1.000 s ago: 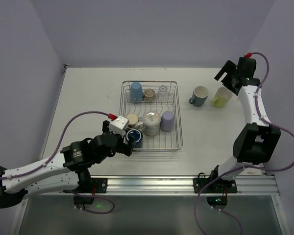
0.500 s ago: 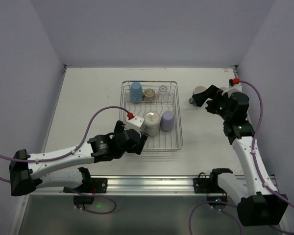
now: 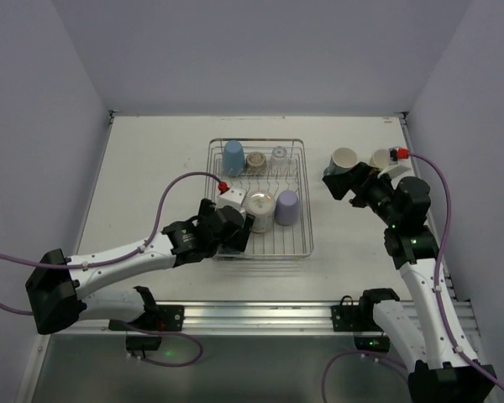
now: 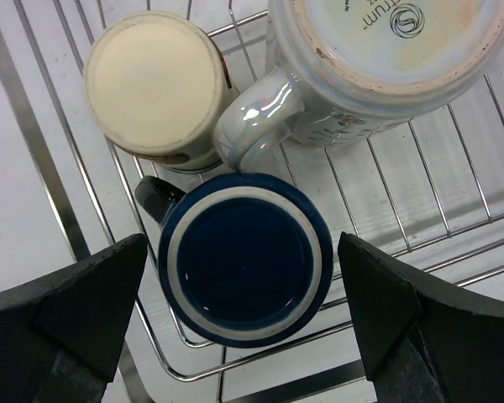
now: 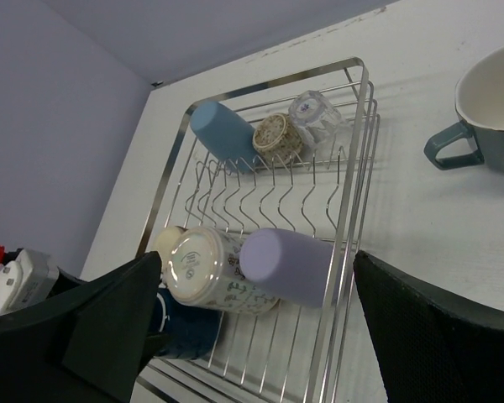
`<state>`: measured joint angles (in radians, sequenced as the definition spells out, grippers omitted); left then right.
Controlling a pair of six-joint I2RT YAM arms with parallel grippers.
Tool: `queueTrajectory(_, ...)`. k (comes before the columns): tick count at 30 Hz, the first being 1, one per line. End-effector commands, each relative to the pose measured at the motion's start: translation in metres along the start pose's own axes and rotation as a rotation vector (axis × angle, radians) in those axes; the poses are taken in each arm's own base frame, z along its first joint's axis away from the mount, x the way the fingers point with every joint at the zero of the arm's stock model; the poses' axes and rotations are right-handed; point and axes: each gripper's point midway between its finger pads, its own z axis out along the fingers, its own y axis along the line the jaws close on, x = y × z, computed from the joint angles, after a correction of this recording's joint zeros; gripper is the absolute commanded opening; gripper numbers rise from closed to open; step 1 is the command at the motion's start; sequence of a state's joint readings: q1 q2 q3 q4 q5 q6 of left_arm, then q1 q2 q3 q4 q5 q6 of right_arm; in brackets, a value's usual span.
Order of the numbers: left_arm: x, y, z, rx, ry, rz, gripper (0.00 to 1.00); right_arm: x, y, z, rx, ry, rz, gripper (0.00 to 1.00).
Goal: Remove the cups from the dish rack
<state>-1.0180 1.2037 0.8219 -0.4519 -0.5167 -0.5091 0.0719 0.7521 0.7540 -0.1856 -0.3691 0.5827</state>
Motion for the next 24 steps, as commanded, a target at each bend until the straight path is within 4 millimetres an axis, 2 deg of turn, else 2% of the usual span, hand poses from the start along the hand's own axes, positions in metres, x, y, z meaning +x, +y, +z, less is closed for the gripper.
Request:
queueTrajectory(1,-0.004,-0.01,0.011,0.032,-0.016,-0.01,1.0,0.006,0.006,-0.004,-0.039,0.025,-0.034,0.99)
queueTrajectory(11,0.015,-0.004,0.022,-0.013,0.025,-0.031,0.98,0.006,0.01,-0.007,-0.047,0.045,-0.044,0.99)
queueTrajectory(13,0.02,-0.003,0.023,-0.014,0.032,-0.032,0.9,0.008,0.01,-0.007,-0.049,0.05,-0.036,0.99)
queueTrajectory(14,0.019,-0.002,0.022,-0.01,0.025,-0.038,0.78,0.009,0.012,-0.008,-0.058,0.054,-0.036,0.99)
queueTrajectory(16,0.021,0.0,0.02,-0.012,0.019,-0.038,0.65,0.009,0.014,-0.01,-0.068,0.049,-0.03,0.99)
queueTrajectory(17,0.015,0.001,0.015,-0.005,0.002,-0.05,0.54,0.009,0.017,-0.011,-0.08,0.052,-0.028,0.99)
queueTrajectory(20,-0.003,0.005,-0.003,0.017,-0.057,-0.087,0.4,0.008,0.028,-0.017,-0.125,0.045,-0.011,0.99)
queueTrajectory(24,-0.036,0.007,-0.032,0.068,-0.16,-0.148,0.32,0.013,0.053,-0.026,-0.236,0.055,0.057,0.99)
